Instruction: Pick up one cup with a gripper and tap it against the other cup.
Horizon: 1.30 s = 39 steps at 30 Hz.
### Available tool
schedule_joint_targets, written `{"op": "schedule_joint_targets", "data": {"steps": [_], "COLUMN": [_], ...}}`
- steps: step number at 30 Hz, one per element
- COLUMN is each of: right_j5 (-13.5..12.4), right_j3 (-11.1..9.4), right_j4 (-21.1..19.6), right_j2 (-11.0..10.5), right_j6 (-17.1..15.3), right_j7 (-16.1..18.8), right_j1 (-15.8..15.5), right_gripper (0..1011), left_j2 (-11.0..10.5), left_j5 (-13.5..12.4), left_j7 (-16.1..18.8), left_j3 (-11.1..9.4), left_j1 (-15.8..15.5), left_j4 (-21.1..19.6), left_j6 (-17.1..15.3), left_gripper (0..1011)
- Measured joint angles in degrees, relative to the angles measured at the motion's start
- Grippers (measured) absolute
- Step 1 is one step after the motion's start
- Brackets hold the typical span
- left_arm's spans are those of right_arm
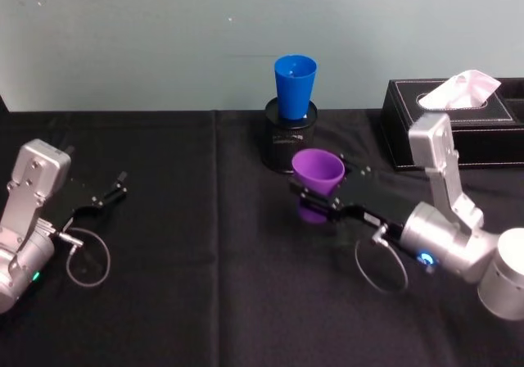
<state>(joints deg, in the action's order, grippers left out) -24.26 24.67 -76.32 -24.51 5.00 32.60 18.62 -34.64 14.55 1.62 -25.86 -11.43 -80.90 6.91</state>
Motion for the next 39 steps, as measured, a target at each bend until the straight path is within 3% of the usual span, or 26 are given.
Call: {"op": "schedule_joint_targets", "data": {"steps": [14,27,35,39], "right_j5": [1.9,2.1,2.1,2.1], "right_j3": [-0.3,-0.4,-0.3,-0.3], "right_j4": [2.6,6.8,6.6,6.5], "right_j2": [0.1,2.1,2.0,2.0], "right_j6": [3.6,5.1,5.1,5.1], "right_j7": [-0.8,0.8,0.8,0.8], "right_j1": [-3.0,-2.5,-2.5,-2.4], "right_gripper": [741,741,743,840], "left_j2": [0.0,0.0,0.0,0.0], "left_j5": [0.0,0.0,0.0,0.0], "left_j7": [0.0,0.0,0.0,0.0], "left_j3": [0.0,0.0,0.0,0.0], "left_j1": [0.0,0.0,0.0,0.0], "left_j4": [0.0,0.0,0.0,0.0], "left_j6": [0.0,0.0,0.0,0.0], "left_gripper": [1000,1000,1000,1000]}}
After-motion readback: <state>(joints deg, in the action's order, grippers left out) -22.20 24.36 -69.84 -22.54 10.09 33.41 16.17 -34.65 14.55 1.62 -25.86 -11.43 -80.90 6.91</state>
